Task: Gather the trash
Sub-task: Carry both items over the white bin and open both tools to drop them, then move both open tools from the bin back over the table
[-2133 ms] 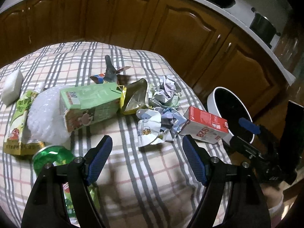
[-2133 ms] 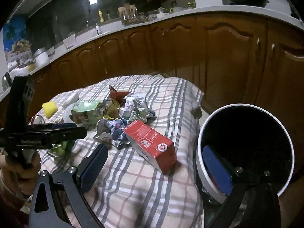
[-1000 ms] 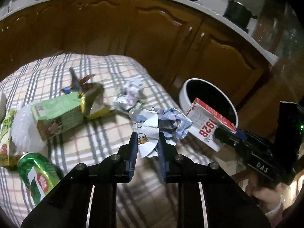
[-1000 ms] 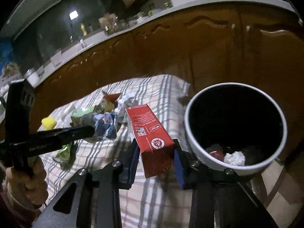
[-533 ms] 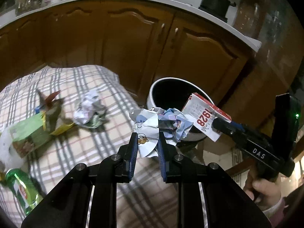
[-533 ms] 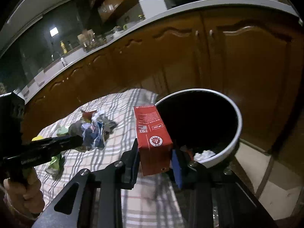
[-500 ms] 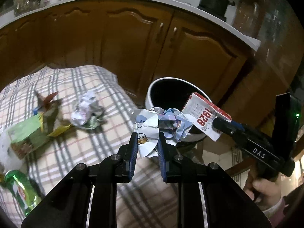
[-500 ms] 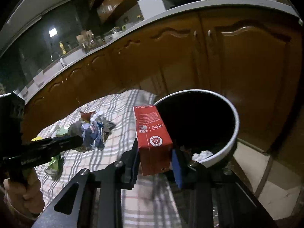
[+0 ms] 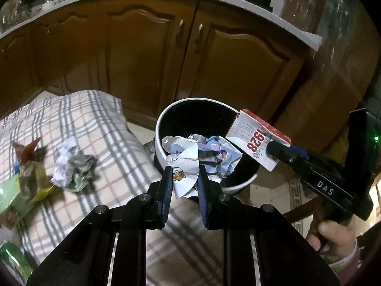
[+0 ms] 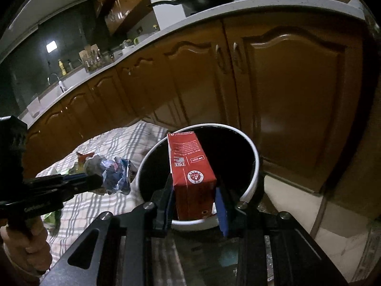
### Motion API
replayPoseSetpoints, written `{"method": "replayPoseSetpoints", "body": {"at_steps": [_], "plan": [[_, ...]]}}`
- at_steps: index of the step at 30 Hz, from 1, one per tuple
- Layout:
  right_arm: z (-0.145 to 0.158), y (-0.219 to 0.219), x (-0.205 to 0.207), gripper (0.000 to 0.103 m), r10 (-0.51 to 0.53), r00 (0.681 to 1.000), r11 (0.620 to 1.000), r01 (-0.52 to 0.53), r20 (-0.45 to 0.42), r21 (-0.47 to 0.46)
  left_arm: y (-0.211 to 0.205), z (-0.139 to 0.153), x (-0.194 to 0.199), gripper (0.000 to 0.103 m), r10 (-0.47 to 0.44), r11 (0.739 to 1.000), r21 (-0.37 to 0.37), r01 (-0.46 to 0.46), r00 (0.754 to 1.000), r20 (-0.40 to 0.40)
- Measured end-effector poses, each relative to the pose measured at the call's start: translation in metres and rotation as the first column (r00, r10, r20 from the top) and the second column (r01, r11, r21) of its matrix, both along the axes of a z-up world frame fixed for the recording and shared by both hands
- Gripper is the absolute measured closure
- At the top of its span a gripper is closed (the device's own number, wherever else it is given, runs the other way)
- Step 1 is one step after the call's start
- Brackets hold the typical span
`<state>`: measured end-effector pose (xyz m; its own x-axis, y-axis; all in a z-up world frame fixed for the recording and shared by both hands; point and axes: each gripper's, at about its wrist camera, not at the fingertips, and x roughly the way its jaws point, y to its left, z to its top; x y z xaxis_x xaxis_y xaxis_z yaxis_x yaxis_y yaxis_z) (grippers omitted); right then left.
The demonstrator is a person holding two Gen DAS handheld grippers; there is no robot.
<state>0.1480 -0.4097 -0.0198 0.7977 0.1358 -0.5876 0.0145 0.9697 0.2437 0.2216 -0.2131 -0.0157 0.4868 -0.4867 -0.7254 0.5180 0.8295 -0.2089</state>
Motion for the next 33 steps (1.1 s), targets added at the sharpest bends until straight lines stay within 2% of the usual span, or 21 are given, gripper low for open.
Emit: {"method": "replayPoseSetpoints", "body": {"at_steps": [13, 26, 28, 29, 30, 31, 33], "plan": [[-0.011, -0.012, 0.03, 0.072, -0.01, 0.998, 1.0, 0.008, -0.066, -0.03, -0.033, -0.013, 0.026, 0.084, -0.029, 0.999, 0.038, 0.03, 0.999, -0.041], [-0.026, -0.02, 0.05, 0.072, 0.0, 0.992, 1.0, -0.003, -0.122, -0.029, -0.046, -0.026, 0.044, 0.081, -0.02, 0.996, 0.085, 0.025, 0.998, -0.058], [-0.027, -0.021, 0.051, 0.069, 0.005, 0.992, 1.0, -0.007, -0.124, -0.015, -0.047, -0.028, 0.046, 0.071, -0.014, 0.996, 0.087, 0.02, 0.998, -0.065], [-0.026, -0.023, 0.051, 0.066, 0.006, 0.992, 1.0, -0.006, -0.123, -0.005, -0.047, -0.028, 0.047, 0.061, -0.013, 0.997, 0.081, 0.019, 0.998, -0.067], [-0.026, -0.024, 0.051, 0.058, 0.004, 0.993, 1.0, -0.004, -0.121, 0.004, -0.046, -0.028, 0.047, 0.049, -0.007, 0.997, 0.075, 0.012, 0.998, -0.067], [-0.025, -0.026, 0.049, 0.051, 0.001, 0.994, 1.0, 0.0, -0.113, 0.015, -0.045, -0.028, 0.047, 0.044, -0.001, 0.997, 0.072, 0.006, 0.998, -0.067], [-0.023, -0.027, 0.045, 0.045, -0.004, 0.995, 1.0, 0.007, -0.101, 0.026, -0.042, -0.026, 0.045, 0.043, -0.001, 0.998, 0.055, 0.005, 0.998, -0.063]]}}
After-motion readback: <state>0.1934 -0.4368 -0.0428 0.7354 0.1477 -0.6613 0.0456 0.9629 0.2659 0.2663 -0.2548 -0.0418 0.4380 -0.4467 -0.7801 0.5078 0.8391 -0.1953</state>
